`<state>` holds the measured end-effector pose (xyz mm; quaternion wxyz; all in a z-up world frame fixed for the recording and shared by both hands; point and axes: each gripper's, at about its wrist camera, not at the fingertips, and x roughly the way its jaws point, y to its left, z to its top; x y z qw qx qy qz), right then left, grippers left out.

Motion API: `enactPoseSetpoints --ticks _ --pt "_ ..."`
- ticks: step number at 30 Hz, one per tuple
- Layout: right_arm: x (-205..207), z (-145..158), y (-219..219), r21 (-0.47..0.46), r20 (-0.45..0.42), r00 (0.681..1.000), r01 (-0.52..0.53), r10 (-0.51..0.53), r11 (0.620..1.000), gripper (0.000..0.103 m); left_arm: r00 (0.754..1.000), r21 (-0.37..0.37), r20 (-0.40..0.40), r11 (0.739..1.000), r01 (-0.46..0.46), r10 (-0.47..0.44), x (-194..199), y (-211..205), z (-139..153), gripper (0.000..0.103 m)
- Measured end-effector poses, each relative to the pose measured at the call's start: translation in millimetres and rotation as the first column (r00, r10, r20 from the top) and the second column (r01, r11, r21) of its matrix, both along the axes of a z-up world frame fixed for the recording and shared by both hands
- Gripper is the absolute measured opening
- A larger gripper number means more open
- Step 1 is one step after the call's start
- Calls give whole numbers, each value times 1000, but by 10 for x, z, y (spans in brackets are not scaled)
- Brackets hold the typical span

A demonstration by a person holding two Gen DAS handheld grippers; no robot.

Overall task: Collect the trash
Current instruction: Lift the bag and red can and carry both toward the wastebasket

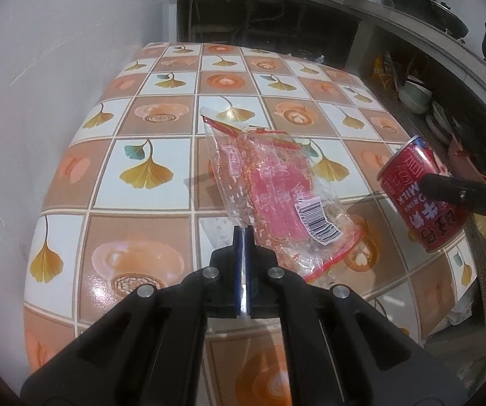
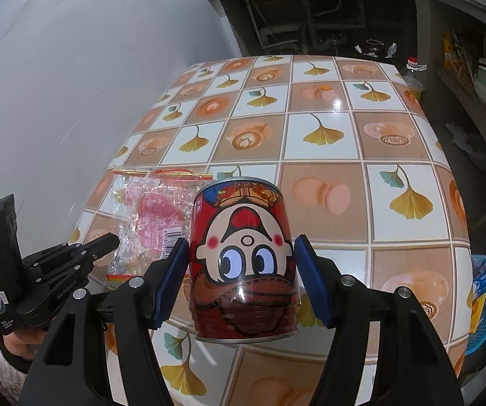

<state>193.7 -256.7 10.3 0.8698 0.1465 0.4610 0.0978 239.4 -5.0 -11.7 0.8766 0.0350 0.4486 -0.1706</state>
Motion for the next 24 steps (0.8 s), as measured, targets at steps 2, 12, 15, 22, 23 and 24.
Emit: enactPoseSetpoints --ticks 2,12,15,22,23,24 --pt "-1 -3 -4 1 -1 1000 2 -2 1000 62 1000 -1 8 1000 5 -5 -18 -21 27 0" --pt "-35 35 -39 -1 10 1000 10 -10 1000 62 998 -11 48 999 36 -35 -123 -115 182 0" --pt "-58 59 -55 0 15 1000 13 -13 1000 62 997 -17 61 999 43 -42 -161 -140 242 0" --pt "-146 147 -107 1 39 999 26 -26 1000 62 993 -25 103 998 60 -57 -286 -203 417 0" --pt "-155 158 -119 3 42 999 29 -29 1000 62 992 -25 108 998 61 -58 -305 -212 438 0" --pt "-165 170 -129 3 44 999 31 -32 999 62 991 -23 117 998 63 -60 -328 -222 467 0"
